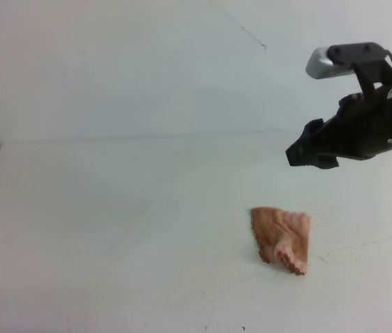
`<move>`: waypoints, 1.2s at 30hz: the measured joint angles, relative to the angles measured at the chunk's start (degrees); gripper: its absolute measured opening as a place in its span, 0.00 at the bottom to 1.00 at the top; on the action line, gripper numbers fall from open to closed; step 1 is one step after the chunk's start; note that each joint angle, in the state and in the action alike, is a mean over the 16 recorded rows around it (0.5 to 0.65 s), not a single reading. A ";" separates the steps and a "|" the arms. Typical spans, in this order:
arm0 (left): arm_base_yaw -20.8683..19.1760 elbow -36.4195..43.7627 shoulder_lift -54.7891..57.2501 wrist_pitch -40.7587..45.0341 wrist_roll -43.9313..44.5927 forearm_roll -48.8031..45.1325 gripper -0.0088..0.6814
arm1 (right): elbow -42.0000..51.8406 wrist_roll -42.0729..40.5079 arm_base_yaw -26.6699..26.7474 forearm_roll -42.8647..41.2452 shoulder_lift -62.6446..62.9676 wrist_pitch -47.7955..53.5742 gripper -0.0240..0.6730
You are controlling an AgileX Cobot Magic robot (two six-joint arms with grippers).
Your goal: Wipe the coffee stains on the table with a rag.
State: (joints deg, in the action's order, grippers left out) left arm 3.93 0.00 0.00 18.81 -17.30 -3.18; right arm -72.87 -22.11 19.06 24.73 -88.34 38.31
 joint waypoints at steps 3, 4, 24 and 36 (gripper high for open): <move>0.00 0.00 0.00 0.00 0.00 0.00 0.01 | -0.54 0.28 0.00 -3.52 3.68 0.84 0.33; 0.00 0.00 0.00 0.00 0.00 0.00 0.01 | -0.70 0.59 0.00 -5.00 5.18 1.19 0.28; 0.00 0.00 0.00 0.00 0.00 0.00 0.01 | 19.21 22.01 0.00 -31.93 44.85 -2.30 0.03; 0.00 0.00 0.00 0.00 0.00 0.00 0.01 | 48.19 30.05 0.00 -26.49 60.19 -21.27 0.03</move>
State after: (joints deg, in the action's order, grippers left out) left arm 3.93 0.00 0.00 18.81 -17.30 -3.18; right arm -24.68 7.94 19.06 -1.76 -28.15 17.03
